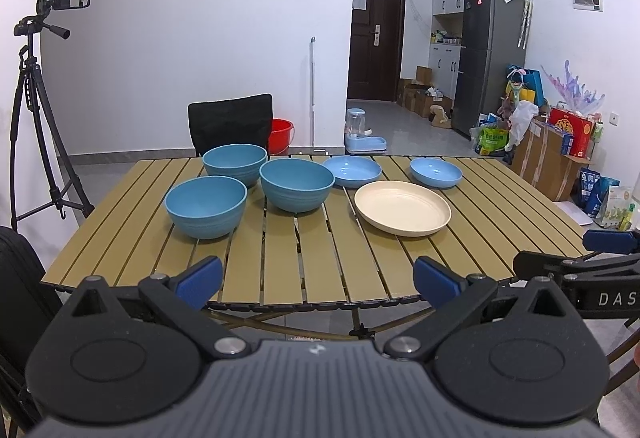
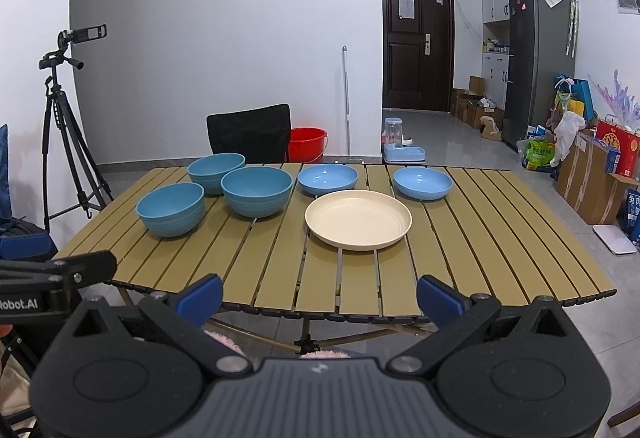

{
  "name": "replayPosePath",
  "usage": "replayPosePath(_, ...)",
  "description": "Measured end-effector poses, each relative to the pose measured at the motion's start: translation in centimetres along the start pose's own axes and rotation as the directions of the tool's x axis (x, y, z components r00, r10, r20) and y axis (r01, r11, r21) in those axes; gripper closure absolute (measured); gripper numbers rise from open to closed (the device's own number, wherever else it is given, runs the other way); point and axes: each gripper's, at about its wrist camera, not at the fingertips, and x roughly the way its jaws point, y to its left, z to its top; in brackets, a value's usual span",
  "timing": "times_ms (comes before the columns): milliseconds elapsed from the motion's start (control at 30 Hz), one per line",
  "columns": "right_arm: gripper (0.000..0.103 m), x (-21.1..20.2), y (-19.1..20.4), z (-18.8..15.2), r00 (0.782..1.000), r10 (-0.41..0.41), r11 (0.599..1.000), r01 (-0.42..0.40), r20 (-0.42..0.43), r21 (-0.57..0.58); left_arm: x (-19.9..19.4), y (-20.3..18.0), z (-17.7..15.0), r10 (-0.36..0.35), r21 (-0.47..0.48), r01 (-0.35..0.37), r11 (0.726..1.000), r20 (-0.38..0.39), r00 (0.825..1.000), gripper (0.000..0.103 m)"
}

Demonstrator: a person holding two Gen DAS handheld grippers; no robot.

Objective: Organize plates and bowls

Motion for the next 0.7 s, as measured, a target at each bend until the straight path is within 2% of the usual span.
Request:
replayPosePath(267,0.0,1.7,-0.9,0.8,0.999,-0.003,1.0,0.003,-0.036,0.01,2.4,-0.2,1.3,-0.002,-0.004,0.002,1.0,-0.041,0.999,0.0)
replayPosePath(700,0.0,7.8,-4.6,3.7,0.993,-0.019,0.998,0.026,-0.12,0.059,10.2,-1.1,5.2,-0.001,-0.001,0.0,1.0,-0.156,0.988,0.0)
